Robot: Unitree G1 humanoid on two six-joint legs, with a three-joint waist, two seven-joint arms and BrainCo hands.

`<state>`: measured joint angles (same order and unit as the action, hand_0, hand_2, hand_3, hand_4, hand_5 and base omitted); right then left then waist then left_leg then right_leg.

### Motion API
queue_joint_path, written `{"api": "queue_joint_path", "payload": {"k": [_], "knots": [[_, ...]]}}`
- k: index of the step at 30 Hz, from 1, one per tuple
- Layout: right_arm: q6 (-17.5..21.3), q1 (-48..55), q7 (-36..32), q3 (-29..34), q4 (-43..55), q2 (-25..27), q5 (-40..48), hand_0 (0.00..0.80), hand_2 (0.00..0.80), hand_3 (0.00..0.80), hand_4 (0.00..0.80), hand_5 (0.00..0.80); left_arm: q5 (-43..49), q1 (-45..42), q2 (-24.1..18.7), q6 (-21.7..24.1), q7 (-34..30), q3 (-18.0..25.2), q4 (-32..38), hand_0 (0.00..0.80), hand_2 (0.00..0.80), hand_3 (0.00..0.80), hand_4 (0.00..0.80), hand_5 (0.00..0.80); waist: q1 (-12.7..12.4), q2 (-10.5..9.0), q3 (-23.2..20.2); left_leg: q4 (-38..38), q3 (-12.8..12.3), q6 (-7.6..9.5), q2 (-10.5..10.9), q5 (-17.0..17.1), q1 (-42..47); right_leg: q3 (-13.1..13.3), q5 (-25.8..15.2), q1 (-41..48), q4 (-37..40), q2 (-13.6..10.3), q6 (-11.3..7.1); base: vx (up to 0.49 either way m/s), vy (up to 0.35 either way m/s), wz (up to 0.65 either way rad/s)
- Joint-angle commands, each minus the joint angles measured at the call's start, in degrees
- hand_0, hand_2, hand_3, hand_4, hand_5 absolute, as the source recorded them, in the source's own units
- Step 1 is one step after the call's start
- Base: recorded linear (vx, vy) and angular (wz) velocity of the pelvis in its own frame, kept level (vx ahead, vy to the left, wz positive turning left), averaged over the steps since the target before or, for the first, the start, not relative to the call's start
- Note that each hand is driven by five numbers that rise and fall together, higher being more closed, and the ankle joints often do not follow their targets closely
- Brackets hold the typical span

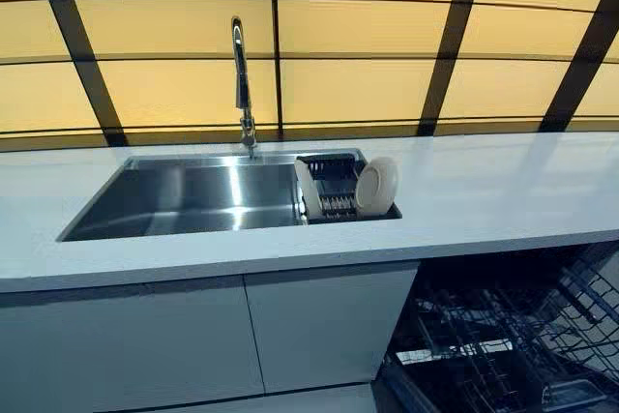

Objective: Take plates into dishwasher

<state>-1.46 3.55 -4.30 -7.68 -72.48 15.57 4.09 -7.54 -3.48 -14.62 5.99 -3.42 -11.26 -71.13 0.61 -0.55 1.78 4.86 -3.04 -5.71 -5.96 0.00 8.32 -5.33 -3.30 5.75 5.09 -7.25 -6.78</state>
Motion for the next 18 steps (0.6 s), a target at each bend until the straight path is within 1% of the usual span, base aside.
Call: {"api": "queue_joint_path", "payload": {"k": [1,18], "knots": [[0.8,-3.7,0.4,-1.4,-1.9,-1.3,1.1,0.000,0.000,0.000,0.000,0.000,0.4,4.8,-0.1,2.0,-0.1,0.2,-0.9,0.000,0.000,0.000,0.000,0.000,0.0,-1.95,2.3,-0.3,-2.6,4.69,4.8,0.2,-0.3,-0.7,-0.3,0.8,-1.1,3.7,1.58,0.000,0.000,0.00],[0.5,-3.7,0.3,-1.8,-1.9,-1.4,1.0,0.000,0.000,0.000,0.000,0.000,0.4,4.7,0.0,2.3,0.2,0.4,-0.9,0.000,0.000,0.000,0.000,0.000,-0.1,-1.80,2.3,-0.1,-2.5,4.71,4.8,0.1,0.2,-0.9,-0.1,1.3,-1.0,3.9,1.68,0.000,0.000,0.00]]}}
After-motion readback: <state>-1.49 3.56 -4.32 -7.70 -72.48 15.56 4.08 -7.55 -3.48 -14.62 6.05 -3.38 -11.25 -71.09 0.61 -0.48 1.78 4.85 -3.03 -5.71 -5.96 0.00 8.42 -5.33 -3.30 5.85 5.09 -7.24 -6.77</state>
